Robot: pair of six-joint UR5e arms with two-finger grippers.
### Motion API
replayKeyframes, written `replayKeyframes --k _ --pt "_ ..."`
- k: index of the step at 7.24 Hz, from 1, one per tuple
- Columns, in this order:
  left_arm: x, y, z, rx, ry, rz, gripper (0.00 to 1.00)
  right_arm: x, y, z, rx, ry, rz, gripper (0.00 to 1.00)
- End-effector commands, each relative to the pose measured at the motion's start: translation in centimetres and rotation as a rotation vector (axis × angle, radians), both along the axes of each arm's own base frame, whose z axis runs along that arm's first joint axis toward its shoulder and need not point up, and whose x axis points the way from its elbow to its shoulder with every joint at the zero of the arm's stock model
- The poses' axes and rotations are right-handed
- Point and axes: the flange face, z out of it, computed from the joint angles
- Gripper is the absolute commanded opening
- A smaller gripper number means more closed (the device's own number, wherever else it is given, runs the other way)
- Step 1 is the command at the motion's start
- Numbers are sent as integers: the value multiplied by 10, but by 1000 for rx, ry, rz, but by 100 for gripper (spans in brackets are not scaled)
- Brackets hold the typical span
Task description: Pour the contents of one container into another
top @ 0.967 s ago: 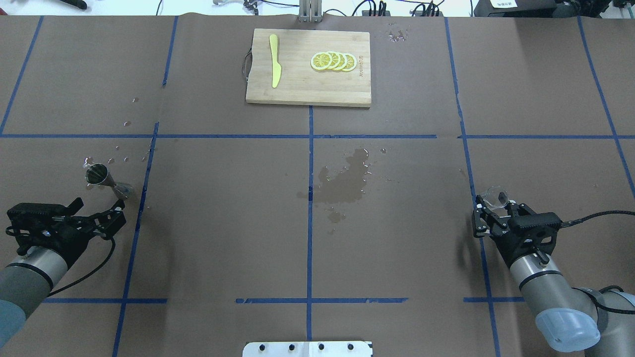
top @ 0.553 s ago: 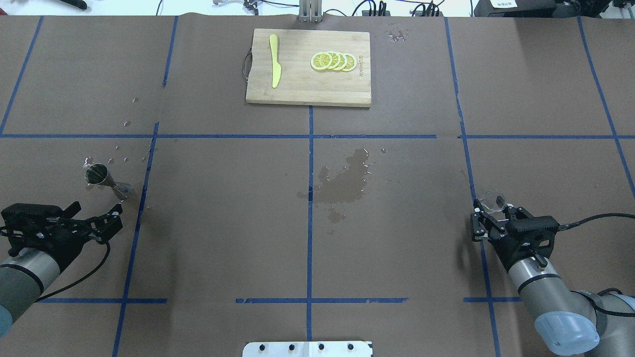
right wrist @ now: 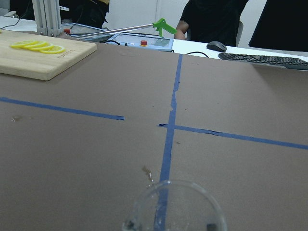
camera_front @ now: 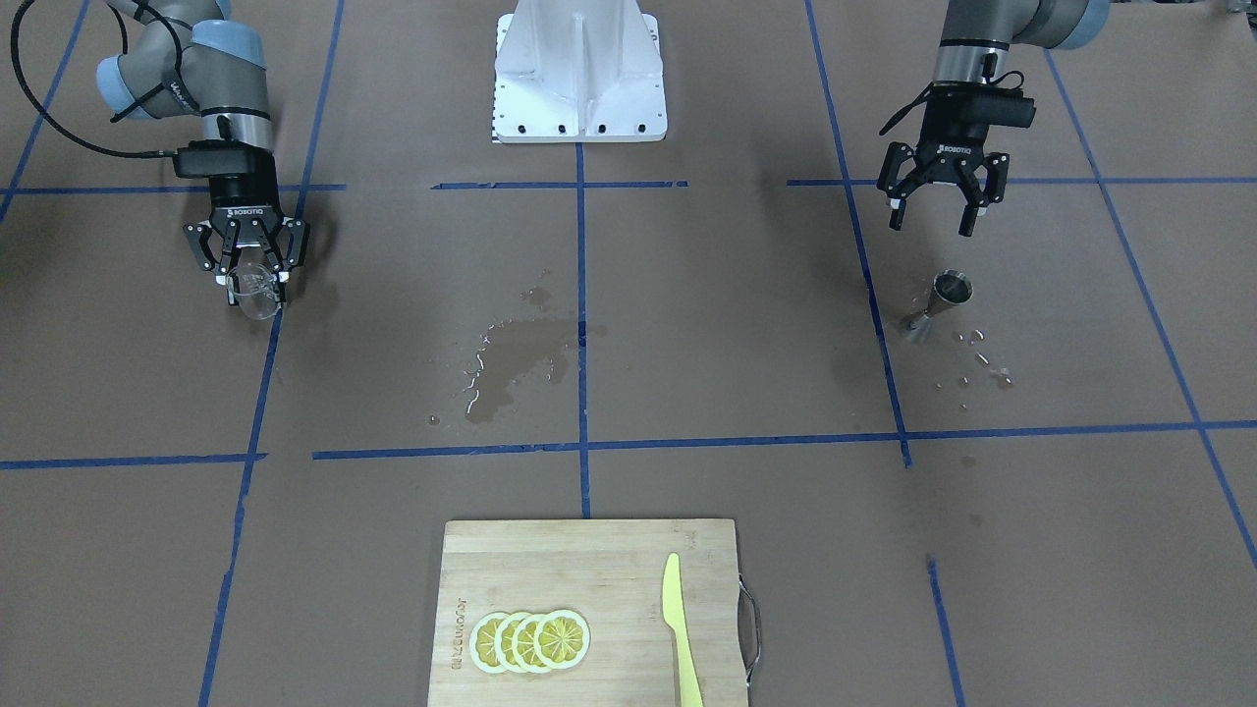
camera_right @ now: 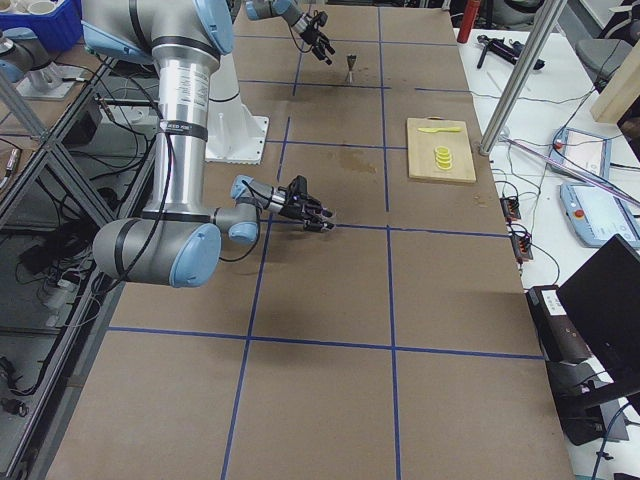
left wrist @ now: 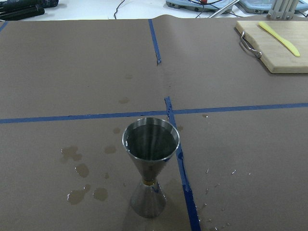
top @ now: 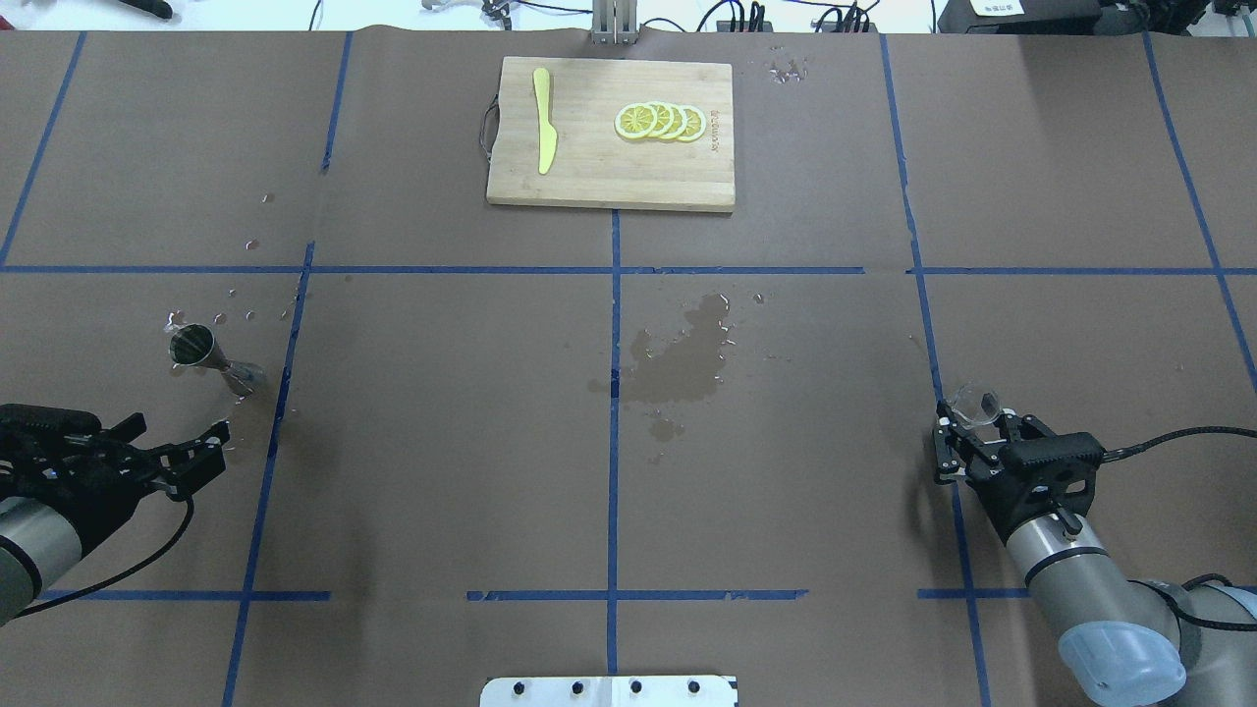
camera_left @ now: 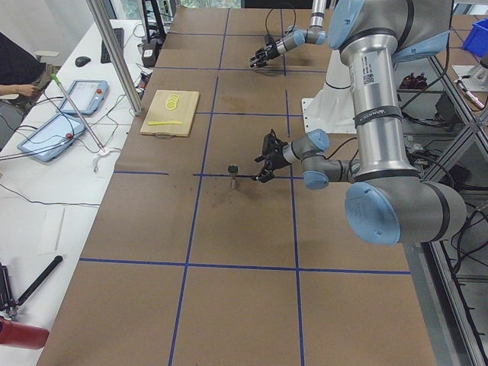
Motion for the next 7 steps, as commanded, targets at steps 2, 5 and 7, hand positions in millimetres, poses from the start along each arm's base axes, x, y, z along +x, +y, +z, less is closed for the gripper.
replayKeyframes --k 2,5,7 --pt "-11 6 -12 -18 18 41 100 -1 1 0 -3 0 -8 99" --pt "-16 7 -16 -17 21 41 100 -2 2 1 -9 -2 -15 99" --pt "-16 7 -20 -16 29 42 100 -2 1 1 -11 -2 -16 99"
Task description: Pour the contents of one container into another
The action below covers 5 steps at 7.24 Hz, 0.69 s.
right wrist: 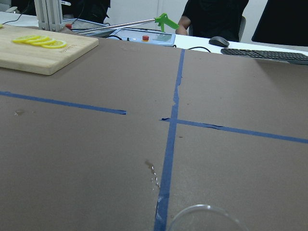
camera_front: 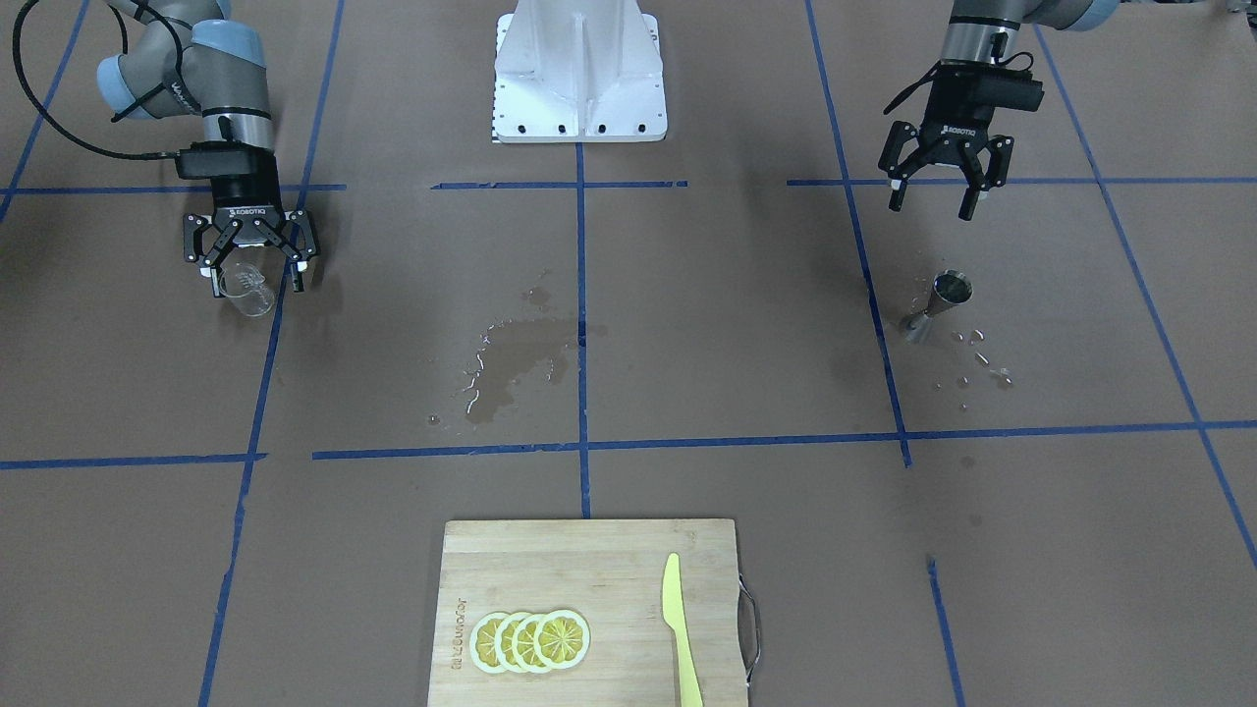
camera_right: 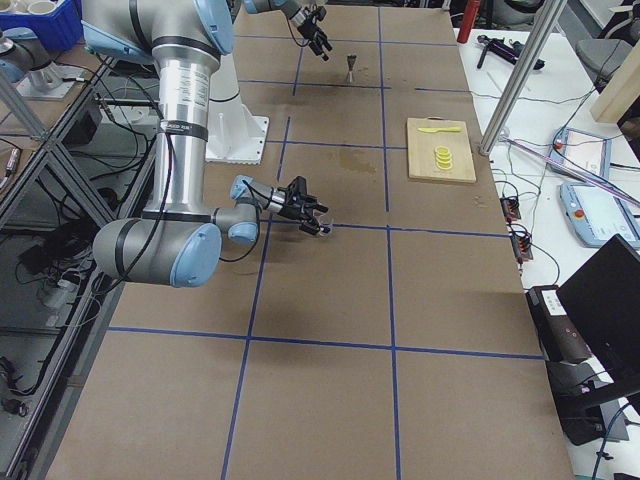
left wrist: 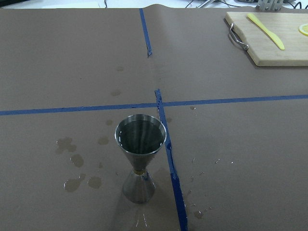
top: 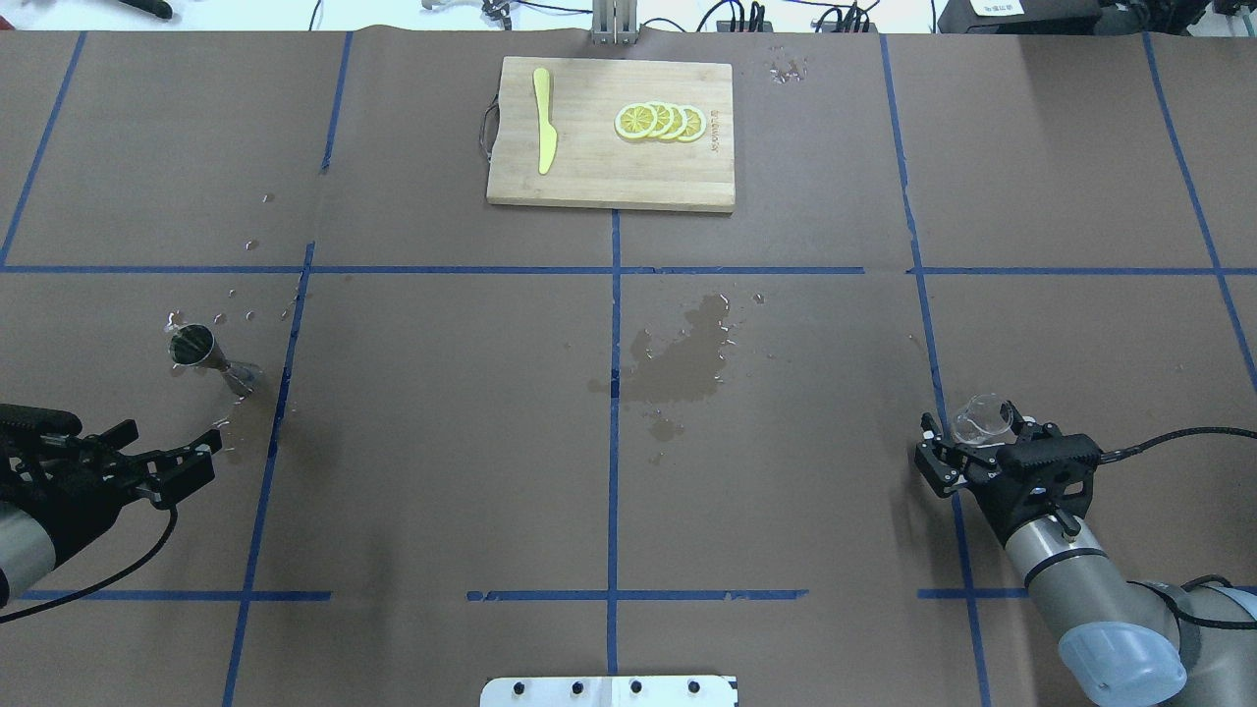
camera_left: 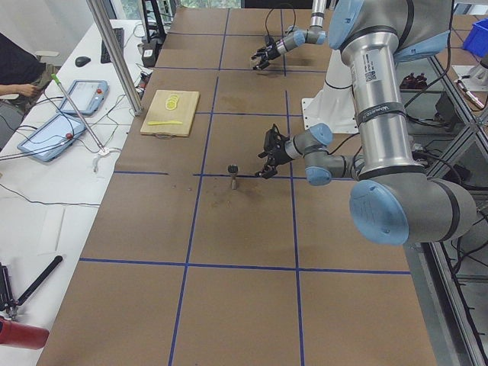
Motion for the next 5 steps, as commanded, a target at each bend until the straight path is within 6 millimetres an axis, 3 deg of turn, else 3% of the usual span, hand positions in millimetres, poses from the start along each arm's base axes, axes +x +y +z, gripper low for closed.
replayKeyframes --k 1,4,5 --pt "-1 0 -3 1 5 1 100 3 0 1 -2 1 -1 99" --pt "-1 3 -15 -10 29 38 100 7 4 -2 -37 -30 -55 100" --pt "-4 4 -22 6 26 48 100 17 11 -1 -42 -35 -75 100"
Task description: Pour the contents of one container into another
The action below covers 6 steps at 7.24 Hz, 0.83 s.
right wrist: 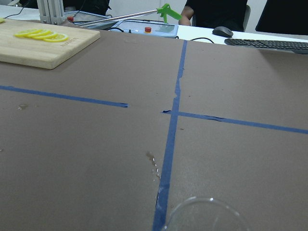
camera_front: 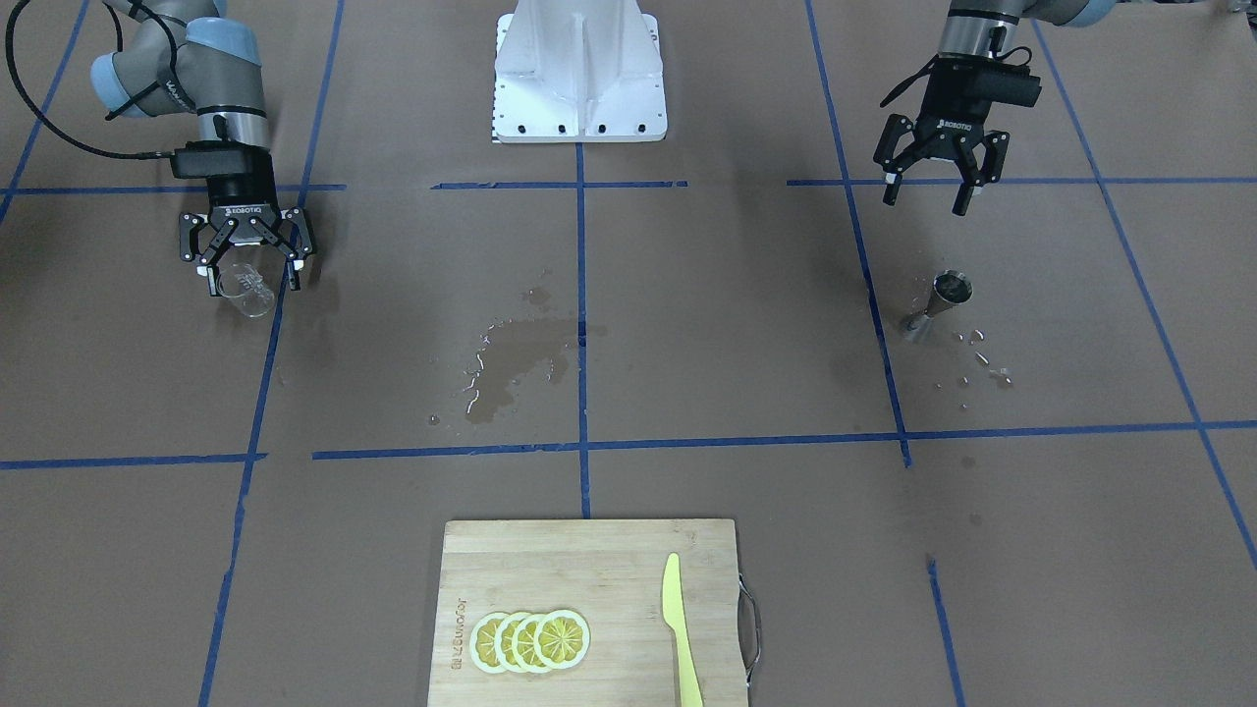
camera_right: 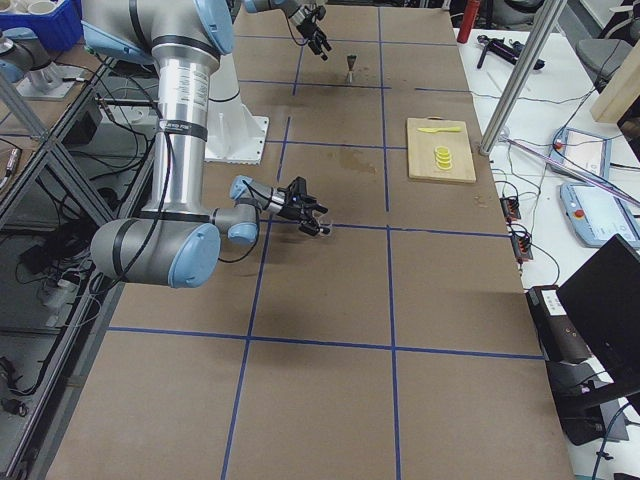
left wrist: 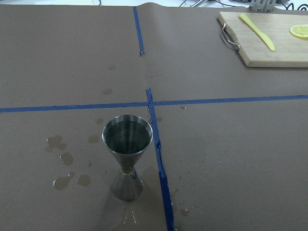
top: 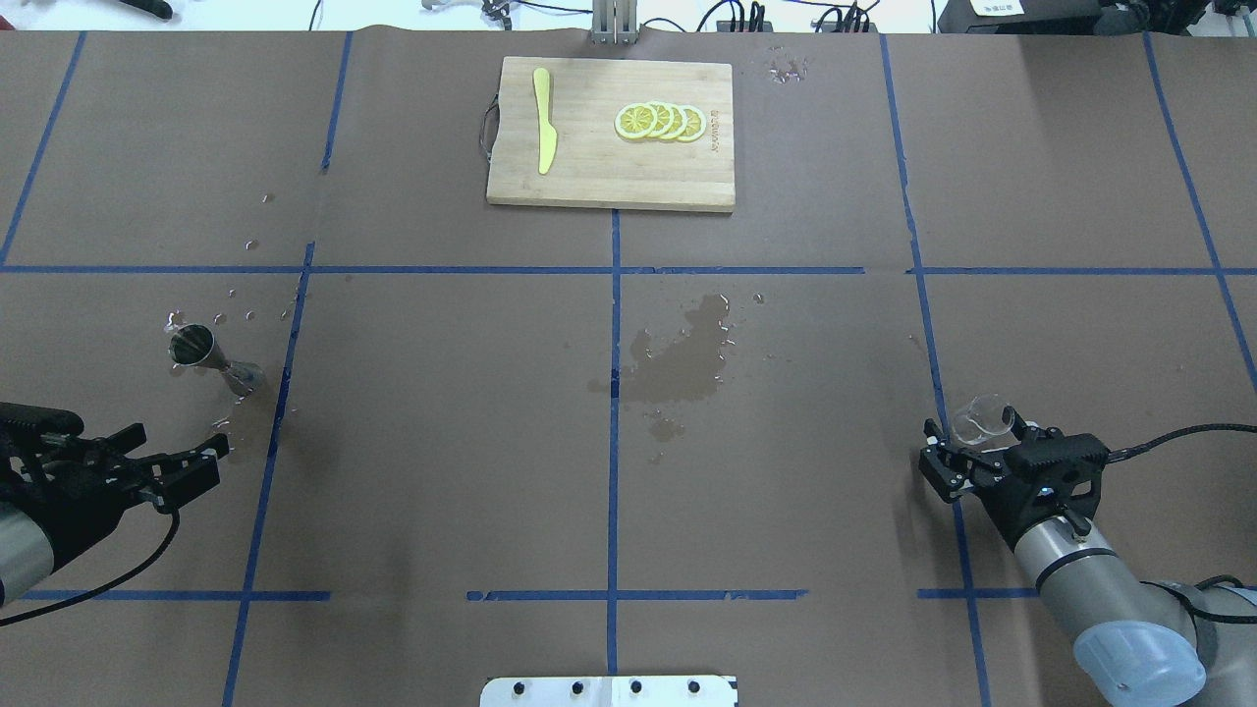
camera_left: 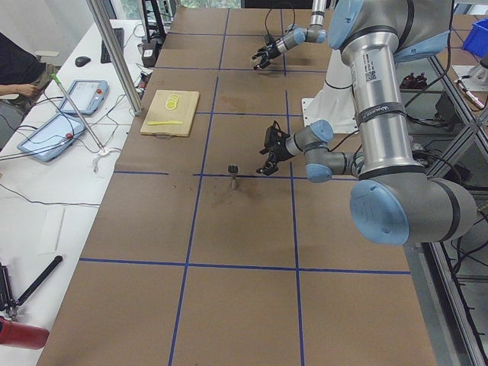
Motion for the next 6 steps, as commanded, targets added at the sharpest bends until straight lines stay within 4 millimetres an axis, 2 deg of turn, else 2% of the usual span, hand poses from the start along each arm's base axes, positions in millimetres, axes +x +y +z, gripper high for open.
replayKeyframes --k 1,2,3,4,5,6 --pt "-2 1 -11 6 11 28 100 12 13 -4 -33 -21 -69 100" --pt "-3 2 -16 13 15 31 100 30 18 -12 -46 -28 -94 100" --pt "-4 2 -17 10 17 40 100 37 24 -12 -60 -24 -124 100" --pt "-3 4 -20 0 25 67 100 44 38 0 -104 7 -201 100" --pt "-6 7 -34 14 37 99 100 51 48 0 -140 13 -265 100" --pt "-19 11 -41 7 25 117 100 70 57 -18 -198 -7 -349 100"
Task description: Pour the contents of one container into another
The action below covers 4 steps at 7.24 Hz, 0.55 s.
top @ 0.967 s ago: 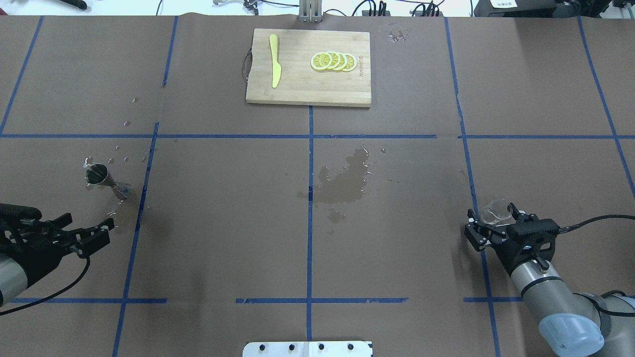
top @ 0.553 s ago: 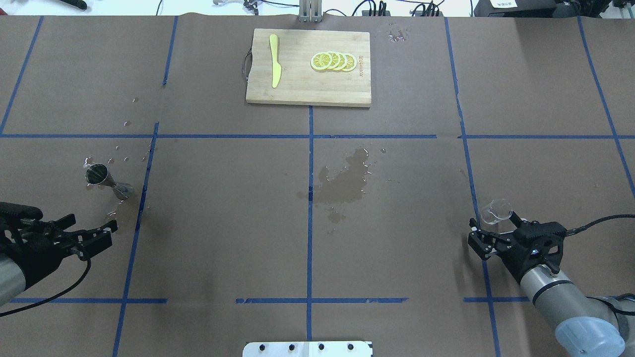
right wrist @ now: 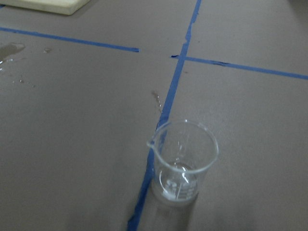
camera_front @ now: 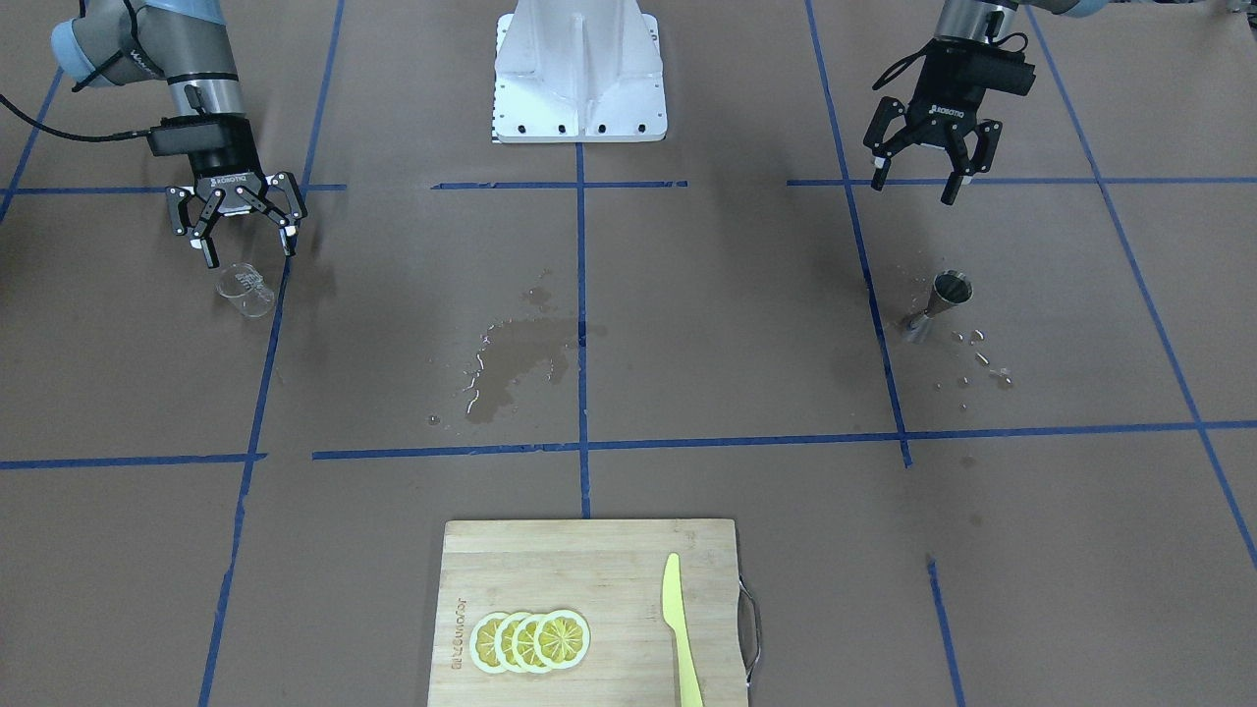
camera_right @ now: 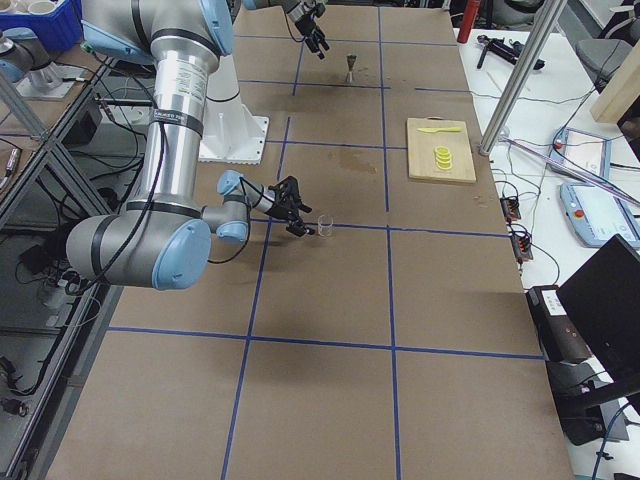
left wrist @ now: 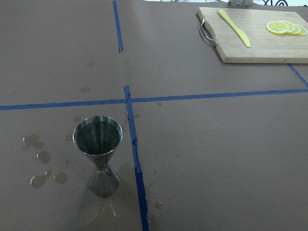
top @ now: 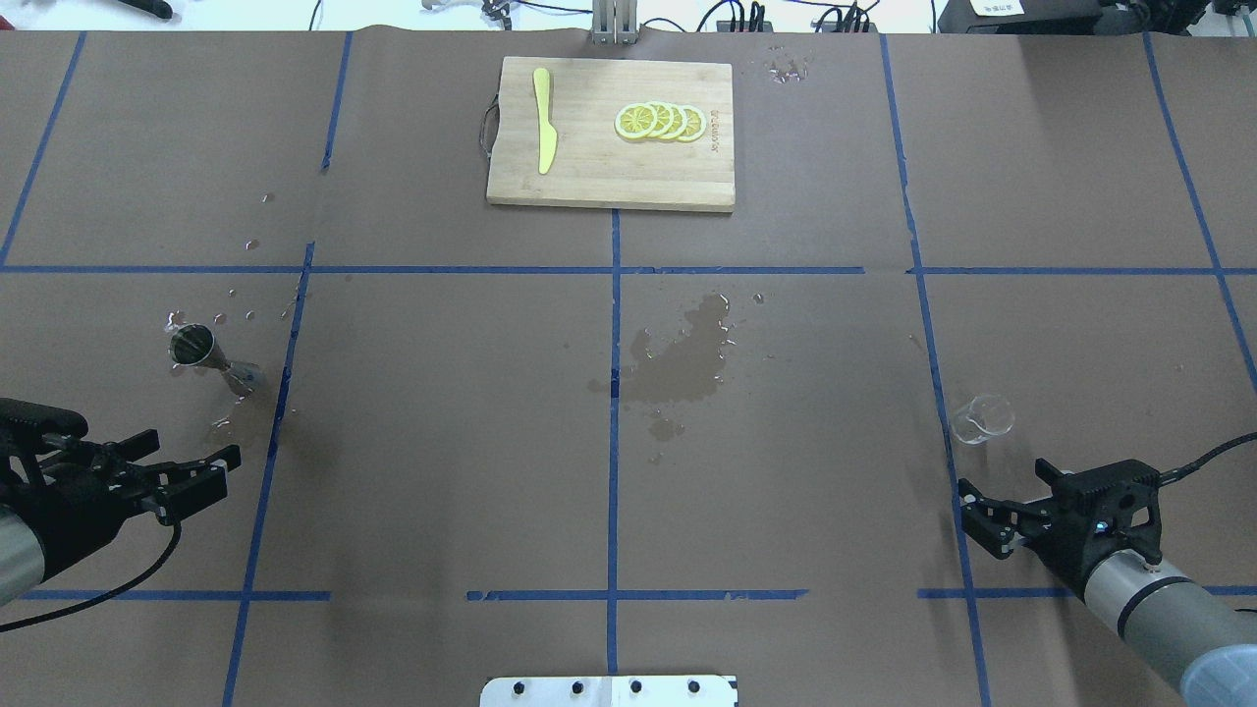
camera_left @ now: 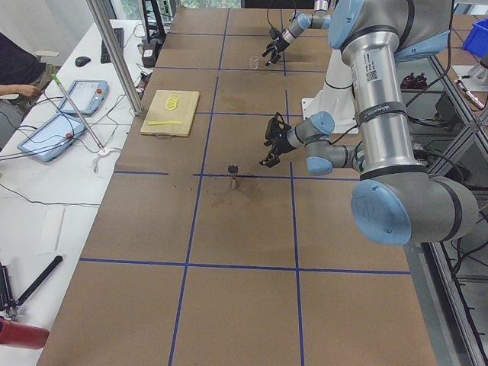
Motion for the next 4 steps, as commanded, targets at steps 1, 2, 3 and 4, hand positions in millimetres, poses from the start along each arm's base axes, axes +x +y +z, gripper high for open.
replayKeyframes --k 1,2,3,4 --pt "-19 2 -17 3 -3 45 100 39 19 -35 -114 -13 -157 100" --pt "-26 -3 -18 11 -14 54 100 47 23 -45 -144 -9 -195 100" --pt "-34 -9 -18 19 -31 61 100 56 29 -57 -183 -20 -248 100" --pt "-48 -21 -18 32 -53 84 100 67 30 -74 -227 -6 -281 100"
